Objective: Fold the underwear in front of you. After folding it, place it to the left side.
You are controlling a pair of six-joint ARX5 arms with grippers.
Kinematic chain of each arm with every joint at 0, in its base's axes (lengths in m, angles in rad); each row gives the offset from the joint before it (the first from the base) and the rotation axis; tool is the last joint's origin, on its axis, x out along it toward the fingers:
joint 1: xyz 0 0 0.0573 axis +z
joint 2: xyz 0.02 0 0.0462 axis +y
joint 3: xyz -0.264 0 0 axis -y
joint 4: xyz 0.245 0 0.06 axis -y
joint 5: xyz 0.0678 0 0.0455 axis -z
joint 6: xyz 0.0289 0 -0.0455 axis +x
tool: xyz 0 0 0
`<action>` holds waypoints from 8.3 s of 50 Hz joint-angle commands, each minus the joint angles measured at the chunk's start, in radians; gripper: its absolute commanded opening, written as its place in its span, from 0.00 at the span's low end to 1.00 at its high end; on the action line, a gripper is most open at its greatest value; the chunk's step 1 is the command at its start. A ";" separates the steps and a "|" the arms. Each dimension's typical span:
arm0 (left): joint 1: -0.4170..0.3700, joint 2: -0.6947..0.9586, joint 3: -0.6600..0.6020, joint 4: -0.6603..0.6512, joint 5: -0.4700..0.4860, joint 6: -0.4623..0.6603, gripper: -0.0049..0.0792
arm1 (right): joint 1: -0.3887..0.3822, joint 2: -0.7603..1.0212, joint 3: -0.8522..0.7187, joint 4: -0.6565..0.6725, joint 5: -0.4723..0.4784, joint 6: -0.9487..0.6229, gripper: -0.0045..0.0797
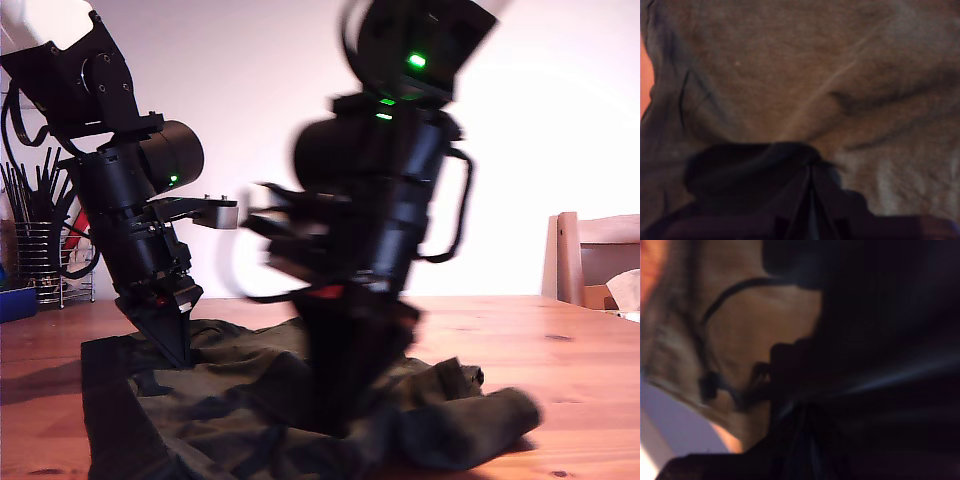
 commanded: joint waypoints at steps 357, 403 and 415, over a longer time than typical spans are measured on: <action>0.219 -0.441 -0.682 -0.153 0.564 -0.843 0.72 | -0.147 -0.867 -0.735 0.489 0.090 0.608 0.40; 0.204 -0.443 -0.668 -0.201 0.717 -0.843 0.72 | -0.147 -0.867 -0.735 0.509 0.088 0.583 0.40; 0.214 -0.443 -0.655 -0.165 0.683 -0.847 0.71 | -0.147 -0.867 -0.735 0.506 0.079 0.582 0.40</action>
